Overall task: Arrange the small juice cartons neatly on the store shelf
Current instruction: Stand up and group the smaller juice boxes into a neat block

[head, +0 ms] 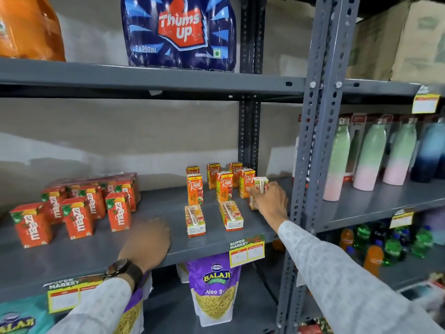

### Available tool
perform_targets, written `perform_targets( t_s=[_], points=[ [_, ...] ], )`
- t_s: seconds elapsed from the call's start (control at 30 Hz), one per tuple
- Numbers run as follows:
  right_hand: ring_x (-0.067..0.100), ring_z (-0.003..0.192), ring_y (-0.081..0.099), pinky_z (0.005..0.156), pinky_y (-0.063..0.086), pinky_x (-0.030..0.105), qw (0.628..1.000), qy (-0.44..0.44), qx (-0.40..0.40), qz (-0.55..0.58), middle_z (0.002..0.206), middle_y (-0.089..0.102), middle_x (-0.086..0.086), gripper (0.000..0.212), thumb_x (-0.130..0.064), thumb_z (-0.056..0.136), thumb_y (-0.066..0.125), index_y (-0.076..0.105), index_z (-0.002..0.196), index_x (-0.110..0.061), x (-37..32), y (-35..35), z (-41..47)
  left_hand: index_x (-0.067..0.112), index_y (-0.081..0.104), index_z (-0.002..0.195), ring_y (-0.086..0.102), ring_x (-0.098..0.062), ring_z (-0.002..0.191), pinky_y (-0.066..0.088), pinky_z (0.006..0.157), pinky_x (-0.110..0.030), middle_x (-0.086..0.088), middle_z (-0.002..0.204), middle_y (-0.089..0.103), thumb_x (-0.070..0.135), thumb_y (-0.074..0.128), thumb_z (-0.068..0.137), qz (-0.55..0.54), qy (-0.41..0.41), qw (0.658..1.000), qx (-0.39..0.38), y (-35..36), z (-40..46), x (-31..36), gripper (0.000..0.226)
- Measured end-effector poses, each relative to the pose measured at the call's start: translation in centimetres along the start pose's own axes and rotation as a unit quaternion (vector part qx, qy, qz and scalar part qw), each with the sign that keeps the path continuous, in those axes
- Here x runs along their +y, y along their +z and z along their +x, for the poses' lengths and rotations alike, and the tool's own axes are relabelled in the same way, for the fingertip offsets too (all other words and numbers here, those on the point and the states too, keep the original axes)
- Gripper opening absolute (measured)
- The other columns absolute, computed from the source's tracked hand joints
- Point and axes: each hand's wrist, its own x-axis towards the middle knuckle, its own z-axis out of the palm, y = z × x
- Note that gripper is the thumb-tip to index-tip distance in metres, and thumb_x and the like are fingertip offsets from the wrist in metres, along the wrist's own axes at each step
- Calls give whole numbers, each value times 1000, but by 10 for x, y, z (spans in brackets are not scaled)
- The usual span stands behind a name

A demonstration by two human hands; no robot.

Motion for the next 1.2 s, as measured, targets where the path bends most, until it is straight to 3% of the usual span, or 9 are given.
perform_targets(
  t_s=[0.1, 0.23, 0.4, 0.53, 0.67, 0.77, 1.0, 1.1, 1.2],
  points=[
    [20, 86, 64, 69, 47, 33, 1000, -8, 18, 19, 99, 64, 2, 49, -57, 81, 79, 57, 101, -17, 7, 5, -6, 8, 42, 144, 37, -28, 142, 31, 116, -46, -13, 153, 42, 31, 19, 100, -17, -9, 1000, 11, -1, -2, 3, 55],
    [9, 79, 58, 59, 37, 22, 998, -19, 22, 57, 98, 61, -2, 52, -53, 73, 87, 58, 99, -18, 13, 6, -9, 6, 52, 136, 43, -32, 136, 33, 113, -47, -14, 144, 51, 29, 29, 101, -59, -19, 998, 31, -5, 1, 9, 48],
    [19, 93, 70, 75, 54, 34, 996, -17, 11, 87, 99, 71, -1, 47, -42, 79, 82, 53, 111, -23, 23, 12, -5, 5, 48, 139, 39, -31, 140, 30, 116, -47, -14, 148, 47, 30, 28, 100, -58, -10, 998, 35, 2, 4, 7, 50],
    [16, 97, 61, 79, 52, 36, 997, -14, 7, 75, 113, 59, -2, 81, -59, 66, 88, 48, 124, -19, 20, 11, -5, 9, 41, 145, 33, -25, 145, 24, 120, -44, -10, 154, 40, 31, 26, 101, -21, -9, 999, 35, 5, 3, 6, 51],
    [16, 85, 68, 68, 50, 33, 999, -13, 3, 53, 99, 69, -3, 63, -51, 73, 89, 46, 108, -22, 20, 11, -6, 10, 41, 146, 31, -23, 146, 21, 120, -41, -9, 155, 39, 29, 30, 102, -28, -10, 999, 41, 5, 2, 7, 49],
    [17, 89, 71, 74, 52, 34, 997, -12, 0, 71, 96, 73, -4, 46, -36, 84, 83, 49, 111, -23, 21, 11, -8, 10, 40, 146, 31, -23, 146, 22, 120, -42, -9, 155, 39, 30, 28, 102, -12, -7, 999, 34, 6, 3, 5, 50],
    [20, 102, 69, 86, 56, 38, 996, -15, -5, 91, 110, 71, 1, 43, -25, 86, 80, 51, 118, -23, 23, 10, -7, 10, 40, 146, 32, -23, 145, 24, 119, -43, -9, 154, 40, 32, 22, 101, 6, 1, 999, 34, 6, 2, 5, 53],
    [23, 112, 69, 93, 57, 42, 995, -14, -7, 99, 121, 72, 3, 54, -20, 91, 75, 49, 139, -19, 23, 9, -8, 10, 41, 146, 33, -22, 145, 24, 120, -42, -8, 154, 41, 30, 25, 102, 2, -1, 999, 39, 4, 1, 8, 51],
    [27, 123, 61, 100, 52, 44, 997, -13, 7, 80, 137, 60, 9, 79, -36, 82, 86, 44, 145, -15, 18, 9, -9, 9, 41, 145, 33, -23, 145, 24, 120, -42, -9, 154, 41, 28, 27, 102, 14, 2, 999, 35, 2, 1, 9, 50]
  ],
)
